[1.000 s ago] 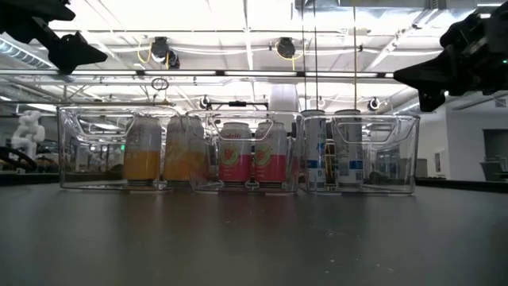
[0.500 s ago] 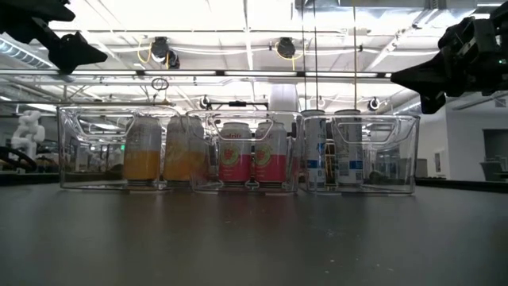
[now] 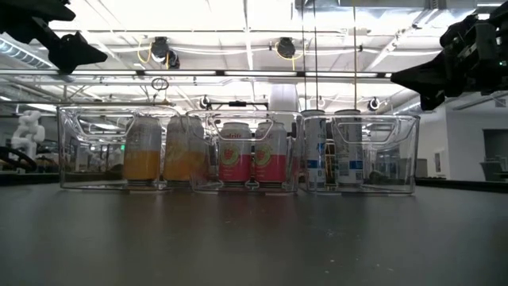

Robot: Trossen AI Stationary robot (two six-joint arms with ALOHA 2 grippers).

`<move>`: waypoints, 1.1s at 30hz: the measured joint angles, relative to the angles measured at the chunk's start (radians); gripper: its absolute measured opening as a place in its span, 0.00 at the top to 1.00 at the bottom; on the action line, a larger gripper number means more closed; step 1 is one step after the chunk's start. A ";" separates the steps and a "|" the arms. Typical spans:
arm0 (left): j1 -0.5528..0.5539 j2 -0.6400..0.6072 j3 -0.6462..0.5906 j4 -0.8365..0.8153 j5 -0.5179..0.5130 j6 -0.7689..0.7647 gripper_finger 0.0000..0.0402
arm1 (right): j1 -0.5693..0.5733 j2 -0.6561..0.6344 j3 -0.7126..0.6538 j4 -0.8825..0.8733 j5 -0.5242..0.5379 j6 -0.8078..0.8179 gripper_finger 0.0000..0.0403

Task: Sort soda cans
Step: Return to Home Position

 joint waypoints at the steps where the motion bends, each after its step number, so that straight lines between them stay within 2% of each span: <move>1: 0.000 0.000 0.000 0.000 0.000 0.000 0.04 | 0.000 0.000 0.000 0.000 0.000 -0.012 1.00; 13: 0.000 0.000 0.000 -0.009 -0.006 0.046 0.04 | 0.000 0.000 0.000 0.000 0.000 -0.003 1.00; 18: 0.000 0.000 0.000 -0.006 -0.133 0.079 0.04 | 0.000 0.000 0.000 0.000 0.000 -0.003 1.00; 21: 0.000 -0.012 0.000 0.015 -0.141 0.128 0.04 | 0.000 0.000 0.000 0.000 0.000 -0.003 1.00; 28: 0.002 -0.069 -0.135 0.369 -0.052 0.315 0.04 | 0.000 0.000 0.000 0.000 0.000 -0.003 1.00; 33: 0.046 -0.085 -0.260 0.540 -0.030 0.315 0.04 | 0.000 0.000 0.000 0.000 0.001 -0.003 1.00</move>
